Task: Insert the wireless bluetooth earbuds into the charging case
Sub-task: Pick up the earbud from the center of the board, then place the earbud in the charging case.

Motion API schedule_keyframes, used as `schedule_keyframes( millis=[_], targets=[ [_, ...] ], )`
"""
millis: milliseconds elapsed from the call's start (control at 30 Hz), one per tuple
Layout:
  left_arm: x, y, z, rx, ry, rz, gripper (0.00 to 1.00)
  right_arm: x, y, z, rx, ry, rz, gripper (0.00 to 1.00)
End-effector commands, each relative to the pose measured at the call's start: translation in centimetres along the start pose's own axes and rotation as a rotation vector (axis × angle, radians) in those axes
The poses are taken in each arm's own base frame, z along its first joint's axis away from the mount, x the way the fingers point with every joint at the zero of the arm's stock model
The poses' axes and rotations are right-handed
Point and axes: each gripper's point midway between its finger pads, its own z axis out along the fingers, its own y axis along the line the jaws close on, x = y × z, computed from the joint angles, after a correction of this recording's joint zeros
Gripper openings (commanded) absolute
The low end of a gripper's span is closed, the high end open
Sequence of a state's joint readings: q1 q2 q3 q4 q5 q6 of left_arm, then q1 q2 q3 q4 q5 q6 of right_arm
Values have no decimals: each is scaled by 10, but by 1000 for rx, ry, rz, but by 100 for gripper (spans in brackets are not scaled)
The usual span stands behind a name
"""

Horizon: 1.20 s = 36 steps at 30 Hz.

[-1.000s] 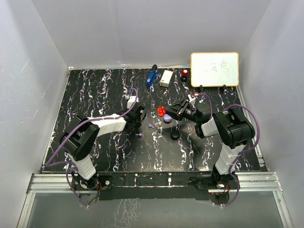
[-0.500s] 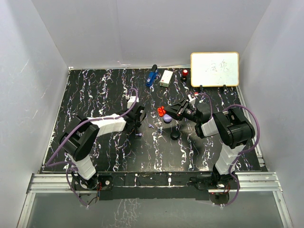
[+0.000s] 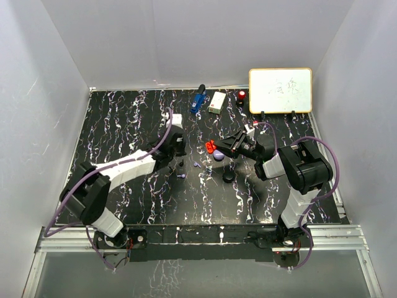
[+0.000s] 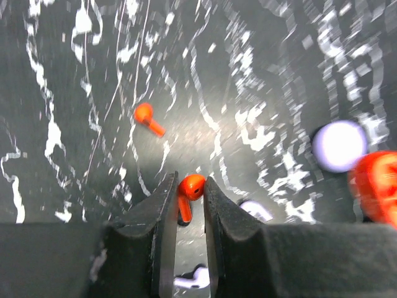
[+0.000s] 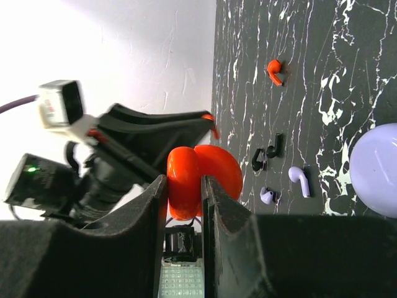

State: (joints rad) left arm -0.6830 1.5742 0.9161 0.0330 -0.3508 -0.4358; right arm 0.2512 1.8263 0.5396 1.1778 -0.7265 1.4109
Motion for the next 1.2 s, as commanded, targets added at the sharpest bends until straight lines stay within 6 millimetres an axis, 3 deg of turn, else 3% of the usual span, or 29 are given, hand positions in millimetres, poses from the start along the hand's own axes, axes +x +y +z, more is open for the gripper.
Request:
schedule_keyframes(
  millis=[0,133,833,1167],
  targets=[
    [-60,-25,-23,136,-222,-24,0,-4,15,4,-41,9,-66,0],
    [-80,-38,-35,233,-350,-46,0,-4,14,6,-29,21,-62,0],
    [-115,-91,-82,644,-775,39,0,-5,21,20,-14,37,-8,0],
    [-111,-105,-85,729,-861,66,0,-4,33,20,-74,31,30,0]
  ],
)
